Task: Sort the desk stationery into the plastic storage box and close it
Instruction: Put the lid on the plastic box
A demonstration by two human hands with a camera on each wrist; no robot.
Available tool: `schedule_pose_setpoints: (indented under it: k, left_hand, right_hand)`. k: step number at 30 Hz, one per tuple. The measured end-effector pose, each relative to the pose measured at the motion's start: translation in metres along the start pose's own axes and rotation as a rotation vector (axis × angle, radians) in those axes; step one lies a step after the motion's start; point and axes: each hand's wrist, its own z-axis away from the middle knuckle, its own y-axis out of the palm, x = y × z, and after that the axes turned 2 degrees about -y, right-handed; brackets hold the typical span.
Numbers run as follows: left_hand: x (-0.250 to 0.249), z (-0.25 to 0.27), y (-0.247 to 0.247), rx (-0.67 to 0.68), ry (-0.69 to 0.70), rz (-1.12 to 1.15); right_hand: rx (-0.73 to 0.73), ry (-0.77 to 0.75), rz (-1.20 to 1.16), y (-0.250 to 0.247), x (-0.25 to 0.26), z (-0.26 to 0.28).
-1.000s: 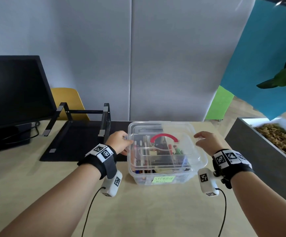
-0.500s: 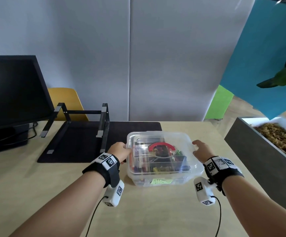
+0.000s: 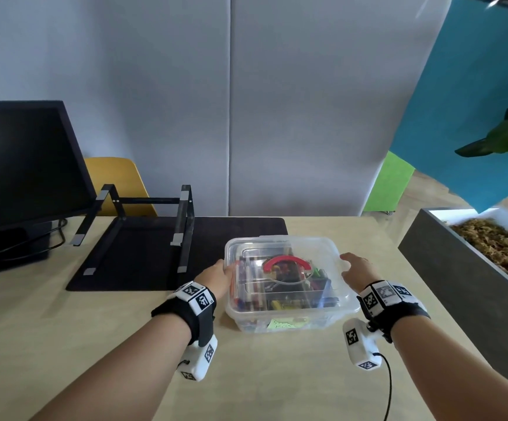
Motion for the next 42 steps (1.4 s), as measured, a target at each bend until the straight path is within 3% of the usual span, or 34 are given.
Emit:
schedule_pose_setpoints:
  k: [6,12,17,19,21,23,25,28,31,34,39,42]
  left_hand:
    - [-0.003,-0.003,-0.002,-0.026,0.01,-0.078]
    - [-0.013,-0.008,-0.011,-0.057,-0.038,-0.246]
    - [-0.012,-0.011,-0.005,-0.046,-0.083,-0.115]
    - [-0.01,-0.012,-0.006,-0.027,-0.095,-0.066]
    - [-0.01,-0.011,-0.007,-0.044,-0.082,-0.037]
    - [-0.014,-0.009,-0.006,-0.077,-0.043,-0.023]
    - [-0.022,-0.008,-0.002,-0.083,0.006,-0.01]
    - [-0.032,-0.007,0.012,-0.09,0.028,0.02]
    - [-0.029,-0.003,0.028,-0.196,0.058,-0.012]
    - [-0.027,0.001,0.028,-0.256,0.019,-0.089]
    - [-0.023,-0.003,0.014,-0.3,0.066,-0.266]
    - [-0.021,0.001,0.016,-0.383,-0.021,-0.244]
  right_hand:
    - [-0.006,0.026,0.114,0.0,0.006,0.001]
    - [0.083,0.043,0.202,-0.003,0.005,0.0]
    - [0.126,0.086,0.139,-0.01,0.012,0.002]
    - [0.035,0.02,0.164,-0.013,0.016,0.009]
    - [-0.015,-0.143,0.071,-0.015,0.028,0.021]
    - [0.094,-0.365,-0.05,-0.018,0.044,0.039]
    - [0.287,-0.48,-0.015,-0.017,0.058,0.053]
    - [0.439,-0.506,0.242,-0.005,0.068,0.061]
    - [0.456,-0.49,0.405,0.006,0.07,0.062]
    - [0.429,-0.493,0.415,0.01,0.071,0.062]
    - [0.411,-0.481,0.445,0.013,0.078,0.064]
    - [0.433,-0.474,0.459,0.014,0.078,0.061]
